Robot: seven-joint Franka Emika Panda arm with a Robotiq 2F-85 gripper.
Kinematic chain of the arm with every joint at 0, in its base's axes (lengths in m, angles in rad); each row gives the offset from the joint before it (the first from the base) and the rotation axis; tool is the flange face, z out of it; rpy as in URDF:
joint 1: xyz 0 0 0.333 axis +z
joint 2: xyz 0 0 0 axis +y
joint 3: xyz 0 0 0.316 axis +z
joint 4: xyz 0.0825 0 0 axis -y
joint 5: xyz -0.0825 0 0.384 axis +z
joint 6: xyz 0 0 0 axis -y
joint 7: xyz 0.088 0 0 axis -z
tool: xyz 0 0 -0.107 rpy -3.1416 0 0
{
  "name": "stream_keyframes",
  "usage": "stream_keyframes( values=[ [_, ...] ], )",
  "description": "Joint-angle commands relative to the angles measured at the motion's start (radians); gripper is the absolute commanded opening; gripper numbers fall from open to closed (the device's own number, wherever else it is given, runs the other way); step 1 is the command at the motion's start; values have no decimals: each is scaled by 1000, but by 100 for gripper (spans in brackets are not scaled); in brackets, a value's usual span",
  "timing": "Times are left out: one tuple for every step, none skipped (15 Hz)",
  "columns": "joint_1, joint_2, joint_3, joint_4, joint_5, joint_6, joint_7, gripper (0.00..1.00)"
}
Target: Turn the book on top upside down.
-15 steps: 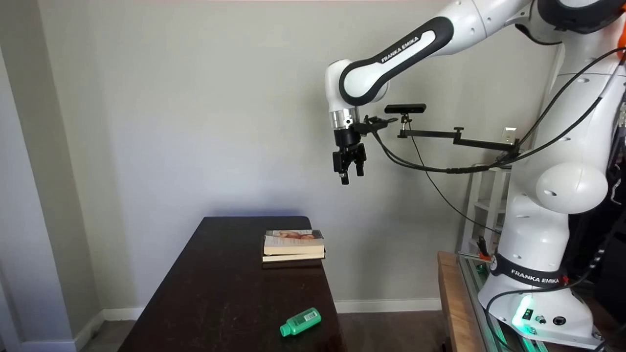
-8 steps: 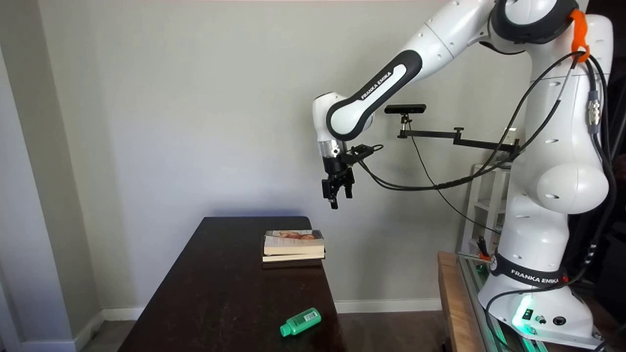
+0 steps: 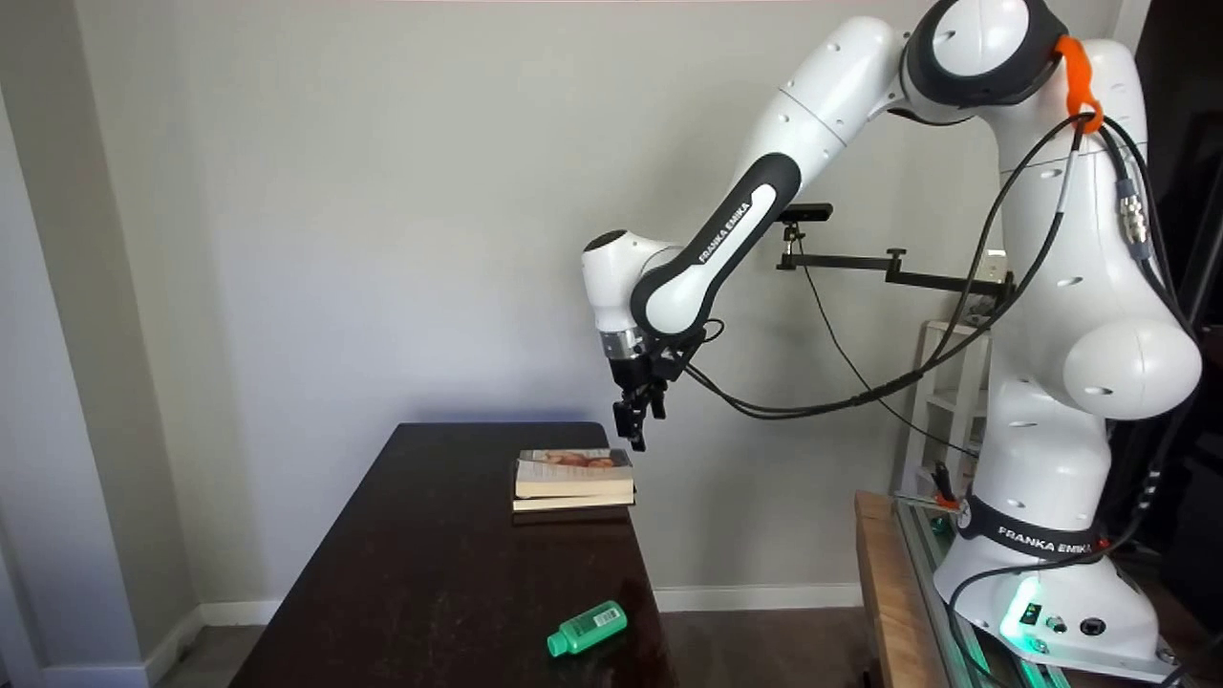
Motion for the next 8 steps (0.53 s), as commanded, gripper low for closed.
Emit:
stream_keyframes(
  values=[
    [51, 77, -29, 24, -103, 65, 103, 100],
    [64, 93, -36, 26, -127, 83, 132, 100],
    [80, 110, -45, 28, -154, 96, 163, 100],
    [97, 124, -56, 30, -182, 108, 196, 100],
    [113, 136, -68, 32, -207, 117, 226, 100],
    [129, 151, -79, 35, -233, 126, 260, 100],
    [141, 162, -87, 38, -250, 128, 287, 100],
    [153, 177, -95, 43, -272, 130, 317, 100]
  ],
)
